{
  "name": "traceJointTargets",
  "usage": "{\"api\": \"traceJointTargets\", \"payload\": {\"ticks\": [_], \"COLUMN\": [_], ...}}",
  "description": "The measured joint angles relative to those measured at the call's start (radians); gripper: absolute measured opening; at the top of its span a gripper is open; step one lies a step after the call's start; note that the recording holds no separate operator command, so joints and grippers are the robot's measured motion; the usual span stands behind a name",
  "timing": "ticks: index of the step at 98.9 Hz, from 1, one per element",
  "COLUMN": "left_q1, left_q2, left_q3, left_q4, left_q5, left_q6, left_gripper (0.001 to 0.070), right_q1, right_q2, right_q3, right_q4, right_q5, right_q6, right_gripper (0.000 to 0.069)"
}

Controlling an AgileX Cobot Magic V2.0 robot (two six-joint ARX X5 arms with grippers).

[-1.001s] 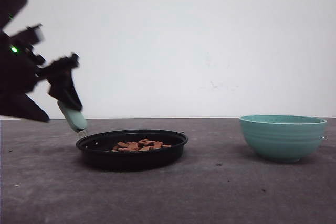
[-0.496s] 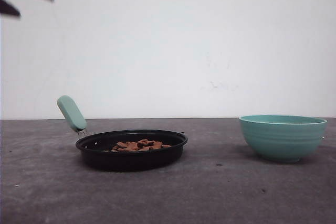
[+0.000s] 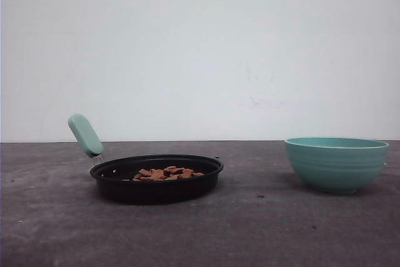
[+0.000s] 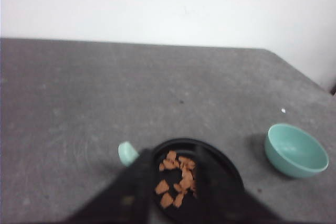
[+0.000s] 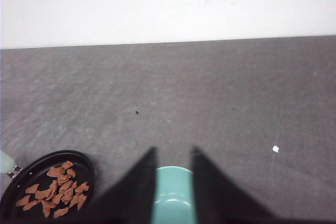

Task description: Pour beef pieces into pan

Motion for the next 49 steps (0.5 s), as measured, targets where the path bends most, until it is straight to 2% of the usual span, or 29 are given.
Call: {"api": "traceJointTargets", "payload": {"ticks": [12,49], "left_q1": [0.0,0.0], "left_q2": [0.0,-0.005], "left_q3": [0.0,0.0], "left_q4": [-0.007,-0.032], "left_q5": [0.0,0.0], "left_q6": [0.005,0.005], "left_gripper": [0.0031,0.0031], "right_q1": [0.0,0.0], "right_q2": [0.0,0.0], "right_q3": [0.0,0.0], "right_q4": [0.001,0.001], "right_q5": [0.0,0.0], "right_q6": [0.0,0.0], "right_gripper": [0.0008,0.0004]}}
